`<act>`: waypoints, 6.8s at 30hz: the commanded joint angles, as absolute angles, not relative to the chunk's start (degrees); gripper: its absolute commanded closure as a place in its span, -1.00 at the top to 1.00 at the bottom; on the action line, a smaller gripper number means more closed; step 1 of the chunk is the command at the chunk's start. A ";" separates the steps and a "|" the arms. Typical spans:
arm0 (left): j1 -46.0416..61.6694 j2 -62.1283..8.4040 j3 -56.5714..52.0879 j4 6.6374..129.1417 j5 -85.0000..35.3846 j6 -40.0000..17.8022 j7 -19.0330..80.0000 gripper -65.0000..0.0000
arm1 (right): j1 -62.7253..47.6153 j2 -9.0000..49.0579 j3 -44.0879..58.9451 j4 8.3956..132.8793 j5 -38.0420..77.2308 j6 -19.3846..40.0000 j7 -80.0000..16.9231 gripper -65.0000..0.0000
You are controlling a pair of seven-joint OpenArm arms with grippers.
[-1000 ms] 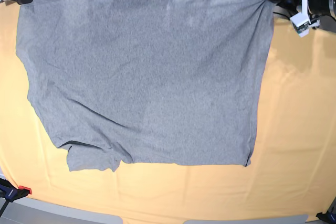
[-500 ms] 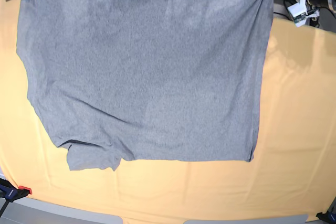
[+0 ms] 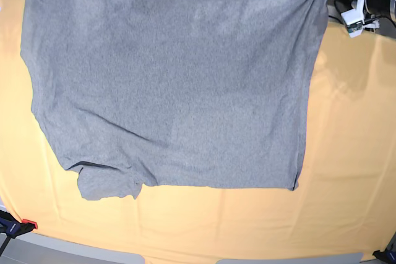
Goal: Layout the t-shirt on the table in an organized manner, then fold the t-shirt properly
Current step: 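Raise the shirt with both grippers and drag it away from the hem, then lower the shirt onto the table and open both grippers, then grasp the shoulder edge with the right gripper and pull it outward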
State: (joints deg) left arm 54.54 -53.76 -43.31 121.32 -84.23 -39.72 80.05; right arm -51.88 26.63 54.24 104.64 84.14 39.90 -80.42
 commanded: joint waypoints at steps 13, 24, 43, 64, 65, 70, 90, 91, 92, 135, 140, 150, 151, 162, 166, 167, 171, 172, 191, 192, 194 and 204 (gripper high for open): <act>40.51 -53.58 -44.05 121.89 -85.00 -40.00 79.57 -1.00 | -42.92 28.62 55.13 105.38 85.00 40.00 -80.00 -1.00; 32.34 -48.14 -43.94 121.86 -85.00 -40.00 75.44 -1.00 | -32.64 28.58 55.11 105.38 85.00 40.00 -80.00 -1.00; 22.13 -40.66 -39.51 108.44 -84.25 -40.00 71.83 -1.00 | -26.61 28.29 47.24 101.41 72.38 40.00 -71.57 -1.00; 8.54 -40.64 -21.82 100.75 -75.96 -40.00 69.56 -1.00 | -22.22 28.27 47.18 101.19 62.54 40.00 -66.00 -1.00; 8.54 -40.62 -21.82 100.75 -75.16 -40.00 68.77 -1.00 | -22.20 28.27 47.18 101.19 62.54 40.00 -65.73 -1.00; 8.56 -40.62 -21.82 100.75 -73.69 -40.00 68.55 -1.00 | -22.20 28.27 47.18 101.19 62.72 40.00 -65.08 -1.00; 8.56 -41.30 -21.80 100.75 -70.59 -40.00 66.92 0.40 | -20.69 28.10 47.40 101.19 77.62 40.00 -80.00 -0.16; 8.54 -41.28 -21.82 100.75 -70.85 -40.00 66.89 0.40 | -21.30 28.10 47.40 101.19 79.53 40.00 -80.00 -0.16; 8.54 -41.28 -21.80 100.75 -71.20 -40.00 66.89 0.40 | -22.31 28.08 47.40 101.19 81.17 40.00 -80.00 -0.16; 8.54 -41.25 -21.80 100.75 -74.43 -40.00 67.53 0.40 | -33.65 14.70 47.22 101.12 83.99 40.00 -80.00 0.11; 8.54 -41.25 -21.82 100.75 -74.43 -40.00 67.51 0.40 | -33.63 13.65 46.30 101.12 84.01 40.00 -80.00 0.11; 8.54 -41.25 -21.82 100.75 -74.41 -40.00 67.55 0.40 | -33.47 13.67 36.77 101.12 83.55 40.00 -80.00 0.09; 8.54 -41.28 -21.80 100.75 -74.41 -40.00 67.57 0.40 | -33.32 13.69 36.75 101.14 83.55 40.00 -80.00 0.04; 8.56 -41.28 -21.80 100.75 -74.41 -40.00 67.57 0.40 | -33.32 17.02 39.16 101.75 81.49 40.00 -80.00 -1.00; 8.54 -41.28 -21.82 100.75 -74.46 -40.00 67.57 0.40 | -33.34 17.91 43.55 105.82 82.96 40.00 -80.00 -1.00; 8.54 -41.25 -21.82 100.75 -74.43 -40.00 67.57 0.40 | -33.34 17.93 44.80 107.00 82.96 40.00 -80.00 -1.00; 8.54 -41.25 -21.82 100.75 -74.43 -40.00 67.61 0.40 | -33.34 17.91 46.92 109.12 82.15 40.00 -80.00 -1.00; 8.54 -41.25 -21.82 100.75 -74.43 -40.00 67.61 0.40 | -33.34 17.76 46.87 109.12 80.88 40.00 -80.00 -1.00; 8.54 -41.25 -21.82 100.75 -74.46 -40.00 67.75 0.40 | -33.32 16.38 46.87 93.58 84.03 40.00 -80.00 0.17; 8.54 -41.25 -21.80 100.75 -74.46 -40.00 67.75 0.40 | -33.32 16.16 46.87 93.58 85.00 40.00 -80.00 0.16; 8.54 -41.25 -21.80 100.75 -74.46 -40.00 67.75 0.40 | -33.32 15.99 46.81 93.58 85.00 40.00 -80.00 0.14; 8.56 -41.25 -21.82 100.75 -74.43 -40.00 67.77 0.40 | -31.07 16.43 46.89 96.86 85.00 40.00 -80.00 -1.00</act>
State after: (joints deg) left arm 9.34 -40.05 -21.12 100.07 -73.08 -39.70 68.84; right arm -30.83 15.29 46.50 95.79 83.37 39.88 -80.64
